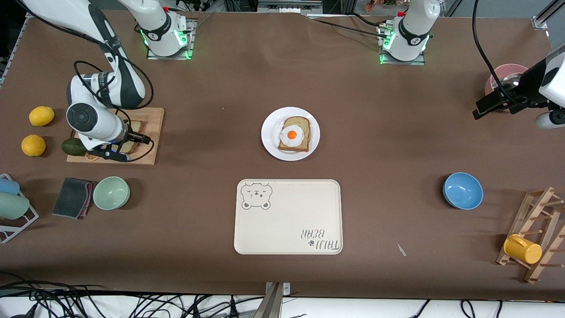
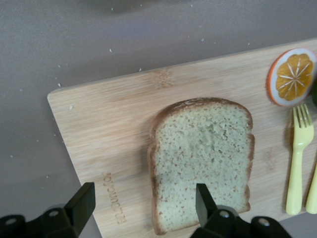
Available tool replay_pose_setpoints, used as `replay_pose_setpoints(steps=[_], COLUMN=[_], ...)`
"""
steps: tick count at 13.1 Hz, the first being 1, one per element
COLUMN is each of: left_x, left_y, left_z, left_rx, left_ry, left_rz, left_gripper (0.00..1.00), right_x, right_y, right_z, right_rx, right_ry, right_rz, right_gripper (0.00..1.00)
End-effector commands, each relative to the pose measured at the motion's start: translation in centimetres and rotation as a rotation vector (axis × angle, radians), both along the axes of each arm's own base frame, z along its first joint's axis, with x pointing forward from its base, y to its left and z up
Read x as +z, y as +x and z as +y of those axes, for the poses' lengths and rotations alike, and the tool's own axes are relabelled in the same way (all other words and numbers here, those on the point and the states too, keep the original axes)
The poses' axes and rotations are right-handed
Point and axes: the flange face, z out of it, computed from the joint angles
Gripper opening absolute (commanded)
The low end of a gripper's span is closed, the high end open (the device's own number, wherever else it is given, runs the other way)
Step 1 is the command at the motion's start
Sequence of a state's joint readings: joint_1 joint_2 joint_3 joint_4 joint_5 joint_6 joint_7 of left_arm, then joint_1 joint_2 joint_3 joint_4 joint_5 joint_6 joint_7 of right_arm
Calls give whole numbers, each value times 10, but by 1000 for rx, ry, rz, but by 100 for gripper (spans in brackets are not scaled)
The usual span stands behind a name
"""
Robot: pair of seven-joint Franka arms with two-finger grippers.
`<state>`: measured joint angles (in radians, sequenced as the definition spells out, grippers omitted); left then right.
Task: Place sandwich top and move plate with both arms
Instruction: 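Reach the right gripper down to the bread slice on the cutting board, then grasp the bread slice with the right gripper and lift it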
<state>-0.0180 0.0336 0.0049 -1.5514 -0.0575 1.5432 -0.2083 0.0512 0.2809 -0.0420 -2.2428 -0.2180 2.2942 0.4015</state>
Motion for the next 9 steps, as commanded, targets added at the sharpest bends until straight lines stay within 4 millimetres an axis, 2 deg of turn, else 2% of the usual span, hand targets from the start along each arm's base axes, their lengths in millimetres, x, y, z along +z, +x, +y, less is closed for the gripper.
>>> replay_pose_setpoints(steps=[1, 4, 9], left_x=[6, 6, 7], left_y=[0, 0, 0], left_z=[0, -1, -3], left_rx=[-2, -3, -6], left_ry=[1, 1, 1], left_rz=[6, 6, 6], left_gripper=[100, 100, 100], right_x=[-7, -16, -27], right_y=[-5, -7, -11], right_z=[1, 5, -1], right_rx=[-56, -59, -91], right_ry=[-23, -29, -39], right_rz=[-19, -5, 16], right_gripper=[79, 69, 65])
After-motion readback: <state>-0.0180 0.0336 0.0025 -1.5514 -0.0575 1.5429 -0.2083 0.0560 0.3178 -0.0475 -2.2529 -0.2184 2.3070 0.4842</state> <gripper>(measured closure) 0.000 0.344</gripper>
